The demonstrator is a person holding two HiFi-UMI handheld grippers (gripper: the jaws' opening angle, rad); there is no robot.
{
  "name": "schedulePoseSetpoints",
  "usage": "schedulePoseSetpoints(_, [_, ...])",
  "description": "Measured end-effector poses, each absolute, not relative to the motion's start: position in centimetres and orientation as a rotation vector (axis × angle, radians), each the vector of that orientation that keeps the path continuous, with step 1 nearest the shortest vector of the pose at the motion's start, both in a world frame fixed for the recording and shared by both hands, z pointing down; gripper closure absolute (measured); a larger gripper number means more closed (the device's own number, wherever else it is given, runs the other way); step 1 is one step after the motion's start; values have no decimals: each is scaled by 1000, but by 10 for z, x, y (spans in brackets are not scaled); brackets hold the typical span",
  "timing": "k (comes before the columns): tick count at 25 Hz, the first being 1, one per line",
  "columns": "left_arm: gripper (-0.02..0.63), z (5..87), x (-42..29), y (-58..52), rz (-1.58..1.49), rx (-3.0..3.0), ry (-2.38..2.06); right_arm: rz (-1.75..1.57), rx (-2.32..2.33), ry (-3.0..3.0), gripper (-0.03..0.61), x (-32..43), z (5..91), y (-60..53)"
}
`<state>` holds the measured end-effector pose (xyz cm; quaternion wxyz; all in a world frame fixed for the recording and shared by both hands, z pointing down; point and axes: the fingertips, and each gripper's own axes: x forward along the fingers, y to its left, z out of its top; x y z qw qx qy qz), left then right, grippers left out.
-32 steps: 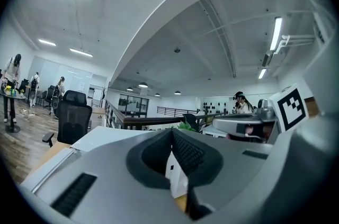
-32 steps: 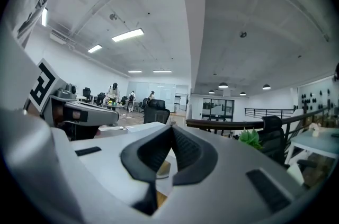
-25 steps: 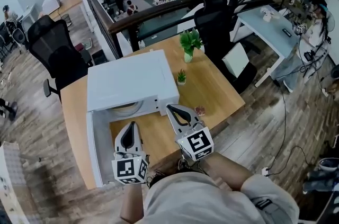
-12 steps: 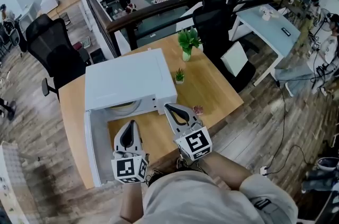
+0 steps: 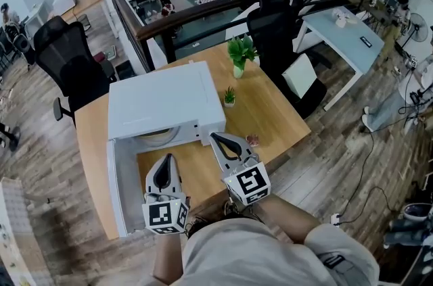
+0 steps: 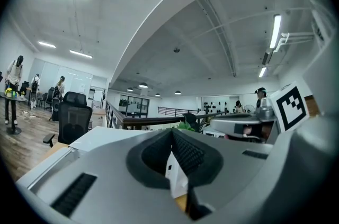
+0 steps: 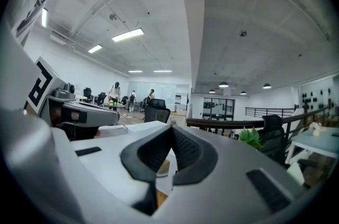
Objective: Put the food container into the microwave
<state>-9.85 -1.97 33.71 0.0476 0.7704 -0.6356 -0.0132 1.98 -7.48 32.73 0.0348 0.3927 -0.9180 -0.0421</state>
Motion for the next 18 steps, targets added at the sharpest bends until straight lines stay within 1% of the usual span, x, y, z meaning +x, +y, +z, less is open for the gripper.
schedulePoseSetpoints(18, [601, 340, -97, -22, -44, 2344, -1938, -108, 1201, -2821, 575, 23, 330, -78])
